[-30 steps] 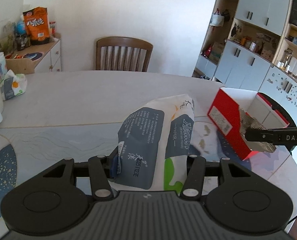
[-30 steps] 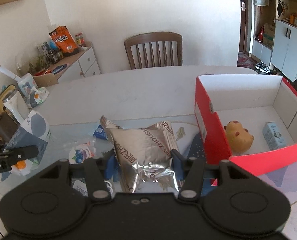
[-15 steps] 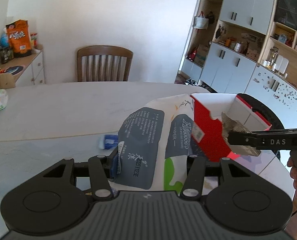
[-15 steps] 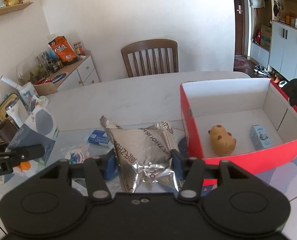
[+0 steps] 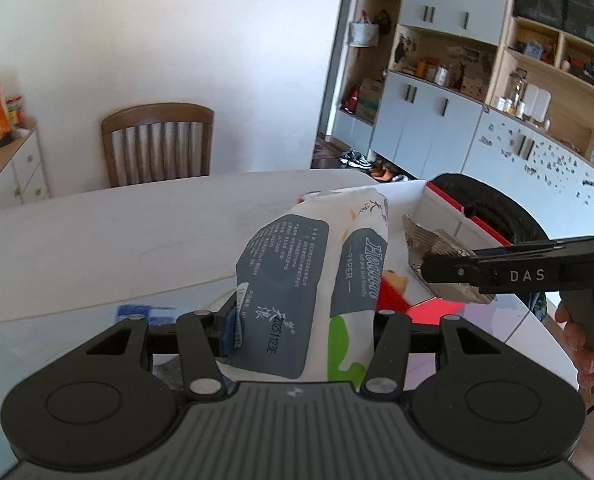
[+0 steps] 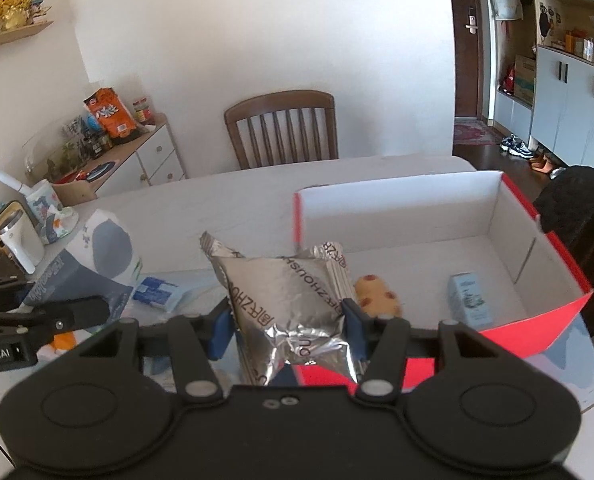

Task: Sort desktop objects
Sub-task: 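Carry the printed bag and foil bag over the red box with both tools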

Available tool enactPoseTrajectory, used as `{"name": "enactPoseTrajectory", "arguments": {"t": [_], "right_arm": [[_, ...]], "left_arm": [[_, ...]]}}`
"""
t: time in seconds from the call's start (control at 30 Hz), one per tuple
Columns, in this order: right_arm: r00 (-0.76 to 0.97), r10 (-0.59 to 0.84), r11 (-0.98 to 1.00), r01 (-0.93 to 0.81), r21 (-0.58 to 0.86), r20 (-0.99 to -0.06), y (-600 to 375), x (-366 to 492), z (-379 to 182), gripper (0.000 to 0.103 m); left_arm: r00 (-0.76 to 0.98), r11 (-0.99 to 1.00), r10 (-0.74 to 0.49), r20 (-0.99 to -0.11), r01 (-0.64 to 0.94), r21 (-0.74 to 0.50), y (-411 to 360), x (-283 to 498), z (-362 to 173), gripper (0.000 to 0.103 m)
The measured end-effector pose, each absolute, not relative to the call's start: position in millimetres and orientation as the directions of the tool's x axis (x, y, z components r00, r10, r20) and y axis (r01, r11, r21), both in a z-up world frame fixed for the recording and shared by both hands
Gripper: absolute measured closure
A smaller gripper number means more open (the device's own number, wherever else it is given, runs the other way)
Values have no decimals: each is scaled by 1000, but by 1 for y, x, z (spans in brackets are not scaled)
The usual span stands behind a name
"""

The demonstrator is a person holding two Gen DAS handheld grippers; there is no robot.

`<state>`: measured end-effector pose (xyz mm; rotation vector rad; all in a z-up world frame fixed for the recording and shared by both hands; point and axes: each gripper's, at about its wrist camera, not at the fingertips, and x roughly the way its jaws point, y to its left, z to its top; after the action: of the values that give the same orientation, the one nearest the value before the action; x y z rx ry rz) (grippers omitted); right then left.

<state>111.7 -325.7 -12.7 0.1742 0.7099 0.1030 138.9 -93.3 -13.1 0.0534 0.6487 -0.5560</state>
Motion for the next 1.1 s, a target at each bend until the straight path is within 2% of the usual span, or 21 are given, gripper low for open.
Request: {"name": "enactPoseTrajectory", "arguments": {"t": [0.63,1.1], "right_arm": [[730,99,987,16,162,-676,-422,151,-15,48],[671,66,989,52,136,-739,-454,197,-50,48]], "left_arm": [[607,783,-487,-628,622,-5,-219,162,-19,52],[557,696,-420,-717,705,140,-288,188,-45,52]]}}
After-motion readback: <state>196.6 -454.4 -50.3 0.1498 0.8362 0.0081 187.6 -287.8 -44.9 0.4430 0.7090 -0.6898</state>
